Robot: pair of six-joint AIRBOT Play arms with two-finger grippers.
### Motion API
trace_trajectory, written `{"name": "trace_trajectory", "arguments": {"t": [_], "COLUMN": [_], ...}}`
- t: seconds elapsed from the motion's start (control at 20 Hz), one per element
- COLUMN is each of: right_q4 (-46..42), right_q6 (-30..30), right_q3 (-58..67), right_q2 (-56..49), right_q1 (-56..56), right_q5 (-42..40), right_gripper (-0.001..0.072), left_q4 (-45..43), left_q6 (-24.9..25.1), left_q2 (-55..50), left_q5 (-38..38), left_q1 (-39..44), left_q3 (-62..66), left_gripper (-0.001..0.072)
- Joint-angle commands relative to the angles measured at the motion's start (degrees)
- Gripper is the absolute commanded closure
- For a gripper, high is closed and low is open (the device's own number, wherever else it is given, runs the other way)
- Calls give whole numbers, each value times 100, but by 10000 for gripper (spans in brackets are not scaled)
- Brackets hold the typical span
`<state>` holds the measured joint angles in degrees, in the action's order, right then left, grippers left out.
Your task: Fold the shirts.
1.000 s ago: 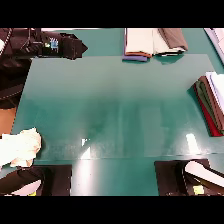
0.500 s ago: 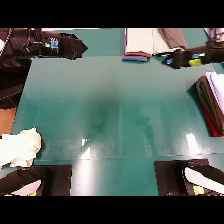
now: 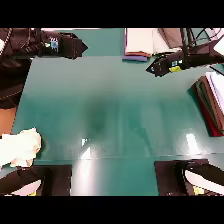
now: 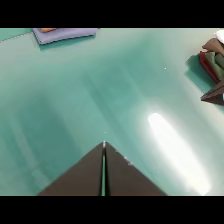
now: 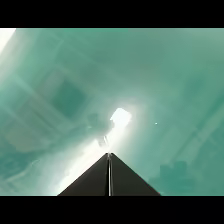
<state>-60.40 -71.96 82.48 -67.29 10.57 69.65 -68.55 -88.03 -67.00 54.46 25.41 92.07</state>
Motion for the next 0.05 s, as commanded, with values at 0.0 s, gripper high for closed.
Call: {"name": "trace_trajectory", "arguments": {"t": [0.0], "right_q4": [-9], "right_q6": [-2], "right_q3": [-2], "right_q2": [2], "right_q1": [52], "right_q5": [138], "right_gripper": [694], "left_q4": [-2], "left_q6": [0], "left_q2": [0], "left_q5": [-2], "left_q1": [2], "left_q3": [0], "left_gripper": [677]}}
